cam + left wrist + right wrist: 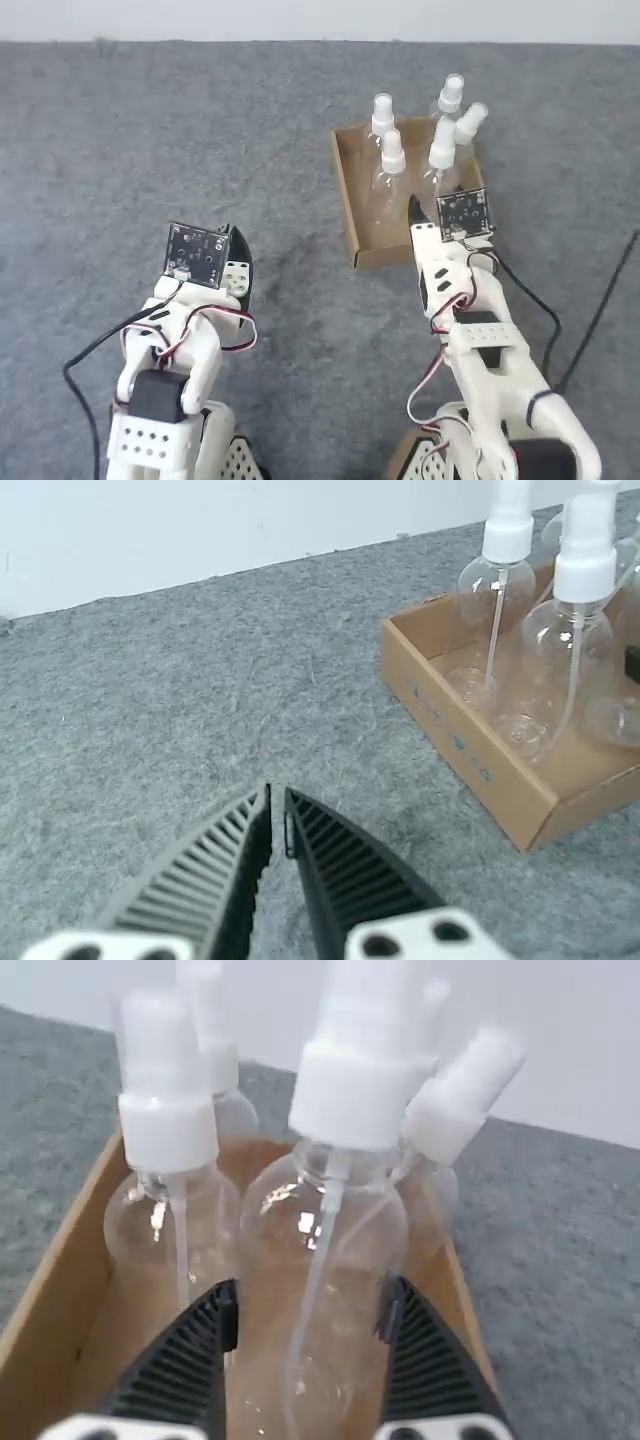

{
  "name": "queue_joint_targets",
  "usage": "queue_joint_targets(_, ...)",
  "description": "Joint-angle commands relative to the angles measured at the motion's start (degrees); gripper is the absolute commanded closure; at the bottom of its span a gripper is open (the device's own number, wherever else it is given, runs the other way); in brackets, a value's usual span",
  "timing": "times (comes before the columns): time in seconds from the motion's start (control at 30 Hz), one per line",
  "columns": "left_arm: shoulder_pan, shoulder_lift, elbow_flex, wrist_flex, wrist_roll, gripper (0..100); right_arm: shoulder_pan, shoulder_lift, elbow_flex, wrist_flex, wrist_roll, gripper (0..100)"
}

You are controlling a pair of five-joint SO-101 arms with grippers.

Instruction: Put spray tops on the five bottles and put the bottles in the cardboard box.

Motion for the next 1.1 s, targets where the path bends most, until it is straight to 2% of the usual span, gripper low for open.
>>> queue_joint_targets(0.0, -0.26, -0.88, -0.57, -1.58, -0.18, 99, -0.04, 1.01, -0.88, -1.54, 0.88, 99.2)
queue_joint_targets(0.27, -0.26, -0.88, -0.57, -1.49, -0.18, 99, -0.13, 2.68, -1.23, -1.63, 1.23, 99.1)
queue_joint_targets(0.53, -0.26, -0.88, -0.57, -1.49, -0.18, 99, -0.13, 2.77, -0.88, -1.63, 1.23, 83.9)
queue_joint_targets(1.07, -0.26, -0.88, -0.57, -1.67, -0.35, 99, -0.13, 2.68, -0.79, -1.63, 1.23, 84.0)
